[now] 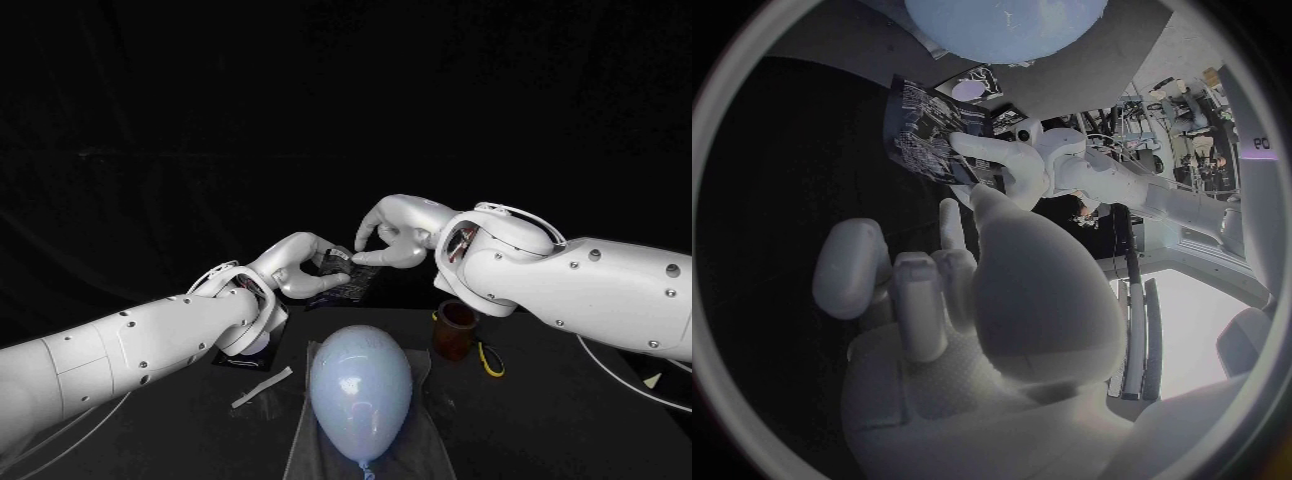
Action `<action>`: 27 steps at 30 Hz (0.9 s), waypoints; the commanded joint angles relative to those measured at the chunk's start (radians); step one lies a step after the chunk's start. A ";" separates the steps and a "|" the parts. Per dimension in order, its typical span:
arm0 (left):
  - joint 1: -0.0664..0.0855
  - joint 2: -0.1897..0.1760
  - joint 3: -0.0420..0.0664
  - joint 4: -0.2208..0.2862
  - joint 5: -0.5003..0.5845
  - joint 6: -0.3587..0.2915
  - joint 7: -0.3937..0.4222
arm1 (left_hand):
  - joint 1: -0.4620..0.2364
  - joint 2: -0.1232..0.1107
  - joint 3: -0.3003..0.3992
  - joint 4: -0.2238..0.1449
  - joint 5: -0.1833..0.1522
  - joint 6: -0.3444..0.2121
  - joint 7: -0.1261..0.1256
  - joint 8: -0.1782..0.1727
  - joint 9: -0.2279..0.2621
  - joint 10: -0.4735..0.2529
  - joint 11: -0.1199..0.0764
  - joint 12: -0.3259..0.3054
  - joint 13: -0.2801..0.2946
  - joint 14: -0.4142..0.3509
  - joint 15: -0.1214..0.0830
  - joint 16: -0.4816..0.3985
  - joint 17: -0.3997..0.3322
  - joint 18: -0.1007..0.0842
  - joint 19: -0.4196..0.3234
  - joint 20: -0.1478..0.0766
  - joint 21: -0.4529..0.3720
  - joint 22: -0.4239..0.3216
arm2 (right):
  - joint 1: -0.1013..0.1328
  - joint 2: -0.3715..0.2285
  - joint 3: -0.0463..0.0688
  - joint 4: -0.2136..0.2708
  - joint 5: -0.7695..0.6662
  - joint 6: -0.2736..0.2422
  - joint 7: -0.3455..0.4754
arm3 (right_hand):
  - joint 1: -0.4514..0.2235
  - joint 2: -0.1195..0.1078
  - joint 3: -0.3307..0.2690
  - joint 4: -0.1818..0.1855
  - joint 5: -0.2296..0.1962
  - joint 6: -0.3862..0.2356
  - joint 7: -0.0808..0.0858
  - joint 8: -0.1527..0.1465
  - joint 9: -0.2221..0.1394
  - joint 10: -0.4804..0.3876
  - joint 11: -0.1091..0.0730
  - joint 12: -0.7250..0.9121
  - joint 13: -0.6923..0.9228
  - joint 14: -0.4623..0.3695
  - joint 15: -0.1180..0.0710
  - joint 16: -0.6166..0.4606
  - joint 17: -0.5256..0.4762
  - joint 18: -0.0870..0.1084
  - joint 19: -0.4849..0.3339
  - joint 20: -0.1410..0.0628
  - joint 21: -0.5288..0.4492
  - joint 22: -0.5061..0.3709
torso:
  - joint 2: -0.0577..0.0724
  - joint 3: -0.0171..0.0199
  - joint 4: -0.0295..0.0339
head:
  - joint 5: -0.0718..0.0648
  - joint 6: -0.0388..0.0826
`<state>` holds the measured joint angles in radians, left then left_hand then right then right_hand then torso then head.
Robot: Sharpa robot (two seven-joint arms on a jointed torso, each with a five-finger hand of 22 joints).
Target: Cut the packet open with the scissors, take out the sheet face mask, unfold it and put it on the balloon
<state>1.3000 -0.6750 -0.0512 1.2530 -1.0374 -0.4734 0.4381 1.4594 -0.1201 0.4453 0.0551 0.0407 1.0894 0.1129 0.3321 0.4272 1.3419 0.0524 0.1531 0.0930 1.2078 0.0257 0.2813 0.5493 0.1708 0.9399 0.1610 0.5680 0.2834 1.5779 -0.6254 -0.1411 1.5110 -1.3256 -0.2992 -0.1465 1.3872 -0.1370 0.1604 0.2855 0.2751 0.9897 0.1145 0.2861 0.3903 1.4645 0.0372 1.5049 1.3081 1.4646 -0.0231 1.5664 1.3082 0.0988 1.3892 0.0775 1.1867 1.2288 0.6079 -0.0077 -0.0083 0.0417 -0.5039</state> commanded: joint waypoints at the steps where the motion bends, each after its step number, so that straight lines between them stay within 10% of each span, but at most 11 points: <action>1: 0.001 0.001 0.001 0.002 0.001 0.016 -0.004 | 0.009 -0.001 -0.002 -0.002 0.007 0.006 -0.002 0.005 0.023 0.006 -0.001 -0.001 0.001 0.000 -0.003 0.002 0.001 0.011 0.003 0.000 0.005 0.001 | 0.000 -0.002 0.001 0.004 -0.022 0.011 -0.006 | 0.000 -0.009 0.007 -0.002 0.006 0.005 -0.001 0.003 -0.001 0.056 -0.002 0.006 0.193 0.106 -0.008 0.004 0.263 -0.008 -0.003 -0.003 0.001 0.002 | 0.000 -0.0002 -0.0002 | 0.000 -0.001; 27: 0.002 -0.001 0.001 0.009 0.001 0.016 -0.006 | 0.009 0.000 -0.002 -0.001 0.007 0.006 -0.001 0.005 0.021 0.006 -0.001 -0.002 0.001 0.000 -0.003 0.001 0.002 0.010 0.002 -0.001 0.006 0.001 | -0.017 0.021 -0.003 -0.026 -0.090 0.084 -0.040 | 0.037 -0.021 0.110 -0.026 -0.096 0.014 -0.006 0.014 -0.001 0.054 -0.007 0.003 0.192 0.106 -0.012 0.004 0.263 -0.009 -0.004 -0.006 0.002 0.017 | -0.001 -0.0004 -0.0005 | -0.002 -0.004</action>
<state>1.2998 -0.6769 -0.0516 1.2605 -1.0374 -0.4638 0.4283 1.4591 -0.1205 0.4453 0.0551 0.0439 1.0888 0.1094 0.3333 0.4272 1.3418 0.0525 0.1531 0.0928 1.2079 0.0260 0.2813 0.5496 0.1694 0.9399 0.1610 0.5675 0.2839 1.5616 -0.6013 -0.1441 1.4822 -1.3857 -0.2527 -0.1699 1.4242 -0.1529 0.2653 0.2607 0.1835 0.9962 0.1078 0.2941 0.3889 1.4627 0.0356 1.5073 1.3076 1.4648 -0.0305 1.5666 1.3078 0.0984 1.3891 0.0775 1.1866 1.2445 0.6070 -0.0085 -0.0083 0.0406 -0.5077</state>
